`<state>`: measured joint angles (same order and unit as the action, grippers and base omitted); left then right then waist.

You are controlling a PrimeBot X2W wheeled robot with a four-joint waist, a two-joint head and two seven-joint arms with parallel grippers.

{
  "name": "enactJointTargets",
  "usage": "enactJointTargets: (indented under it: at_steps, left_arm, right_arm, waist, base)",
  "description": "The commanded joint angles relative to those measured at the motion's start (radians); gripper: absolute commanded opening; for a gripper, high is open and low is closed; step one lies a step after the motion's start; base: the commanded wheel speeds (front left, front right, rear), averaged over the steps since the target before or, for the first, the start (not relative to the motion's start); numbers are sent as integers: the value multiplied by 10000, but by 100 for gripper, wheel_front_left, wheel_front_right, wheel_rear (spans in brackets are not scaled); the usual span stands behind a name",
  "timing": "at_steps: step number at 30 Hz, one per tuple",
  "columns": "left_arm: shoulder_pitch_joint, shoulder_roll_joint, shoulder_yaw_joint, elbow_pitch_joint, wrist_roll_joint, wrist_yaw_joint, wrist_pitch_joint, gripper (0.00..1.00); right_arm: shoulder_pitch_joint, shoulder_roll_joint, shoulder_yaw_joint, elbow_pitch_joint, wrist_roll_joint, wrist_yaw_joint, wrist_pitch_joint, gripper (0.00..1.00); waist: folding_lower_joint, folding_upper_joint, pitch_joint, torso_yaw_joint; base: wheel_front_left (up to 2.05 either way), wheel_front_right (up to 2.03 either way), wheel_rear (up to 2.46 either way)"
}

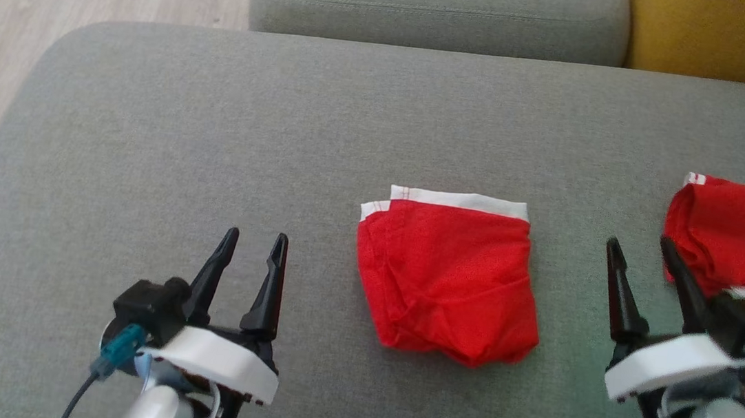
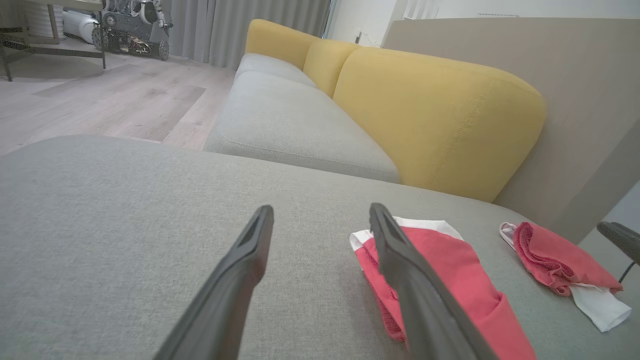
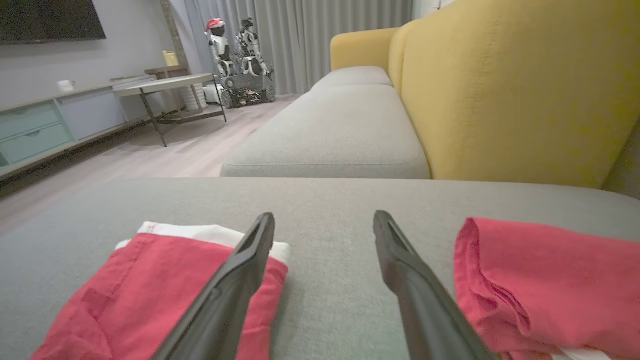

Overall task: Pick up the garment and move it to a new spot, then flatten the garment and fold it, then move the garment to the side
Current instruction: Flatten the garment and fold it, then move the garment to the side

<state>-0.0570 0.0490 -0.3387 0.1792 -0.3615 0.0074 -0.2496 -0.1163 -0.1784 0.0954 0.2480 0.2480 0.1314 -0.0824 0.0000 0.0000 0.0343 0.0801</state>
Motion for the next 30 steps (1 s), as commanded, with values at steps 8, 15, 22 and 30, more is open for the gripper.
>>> enactJointTargets:
  at_steps: [8,15,22,30]
  left_arm:
    - [92,12,579,-748,242,-71,-122,100]
    - [144,12,572,-900,301,-111,-122,100]
    - [32,12,467,-944,264,-91,-122,100]
    - [-47,12,436,-893,249,-136,-122,100]
  right_arm:
    - [683,903,-619,-412,-1327,-7,-647,100]
    - [765,1122,-687,-265,-1468,-7,-771,100]
    - [669,1177,-798,-256,-1468,-7,-771,100]
    - [416,1199,-871,-298,-1526,-7,-650,100]
  waist:
    - [0,0,-78,-500]
    - [0,0,-31,-679]
    - [0,0,68,-676]
    - [0,0,325,-498]
  base:
    - [0,0,0]
    - [0,0,0]
    - [0,0,0]
    - [0,0,0]
